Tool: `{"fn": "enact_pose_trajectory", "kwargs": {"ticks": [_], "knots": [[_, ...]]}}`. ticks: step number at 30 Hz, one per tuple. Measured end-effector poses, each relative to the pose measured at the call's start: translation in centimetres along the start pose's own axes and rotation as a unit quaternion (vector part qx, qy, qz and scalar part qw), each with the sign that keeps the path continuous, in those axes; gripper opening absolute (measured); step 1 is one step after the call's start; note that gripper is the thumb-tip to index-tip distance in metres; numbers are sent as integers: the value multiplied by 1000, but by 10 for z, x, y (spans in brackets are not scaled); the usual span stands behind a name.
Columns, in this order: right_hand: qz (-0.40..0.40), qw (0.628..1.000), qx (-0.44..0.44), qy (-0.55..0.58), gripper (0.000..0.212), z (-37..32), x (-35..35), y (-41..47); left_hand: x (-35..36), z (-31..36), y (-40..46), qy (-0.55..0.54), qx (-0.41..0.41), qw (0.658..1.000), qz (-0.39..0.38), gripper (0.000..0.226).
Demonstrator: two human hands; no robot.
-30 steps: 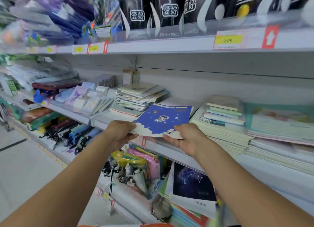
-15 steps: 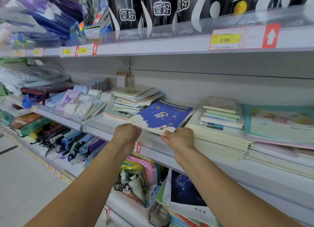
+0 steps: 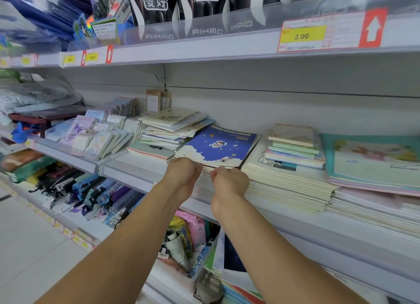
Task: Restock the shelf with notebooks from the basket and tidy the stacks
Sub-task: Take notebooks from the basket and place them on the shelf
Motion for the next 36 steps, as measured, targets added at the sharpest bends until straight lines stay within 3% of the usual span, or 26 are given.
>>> {"fn": "enact_pose_trajectory", "kwargs": {"ticks": [8,13,16,19,21,22,24,26,27,29,30,31,33,36], "knots": [[-125,992,-13,-1,22,1,-6,-2,-5,-4,4,-5,8,999,-49,34],[-162,980,-17,-118,21,-2,-10,-1,-11,0,5,24,-3,997,-75,23],[-162,963,-88,-196,14,-2,-19,-10,-16,2,0,28,7,996,-79,22],[-232,921,-218,-223,26,10,-43,-44,-41,-12,-15,79,108,991,8,27],[-303,903,-201,-228,26,36,-63,-64,-75,-39,-32,153,172,970,79,29],[-320,898,-168,-251,21,57,-73,-64,-95,-61,-39,180,164,965,101,27],[-329,874,-83,-348,13,116,-102,-56,-143,-123,-59,213,59,965,141,21],[-336,809,54,-479,13,182,-142,-46,-191,-193,-91,220,-98,959,149,17],[-362,744,107,-551,14,216,-165,-45,-214,-229,-112,207,-168,952,147,14],[-423,580,154,-680,17,274,-212,-49,-252,-290,-156,175,-282,929,162,7],[-439,517,170,-715,24,297,-232,-52,-267,-316,-177,162,-328,913,182,9],[-434,485,184,-736,44,317,-249,-55,-280,-337,-196,142,-368,895,208,13],[-406,498,229,-731,87,346,-276,-62,-298,-369,-221,102,-415,867,255,29],[-347,551,263,-712,108,379,-301,-70,-305,-384,-234,62,-428,861,266,42]]}}
Point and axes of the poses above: each hand's wrist, its own y-axis towards the middle knuckle, its own x-axis out of the palm, z = x × y, the point moved 2 cm from there along y, towards the middle knuckle, and after that the axes turned 5 degrees about y, right-handed, at the moved point
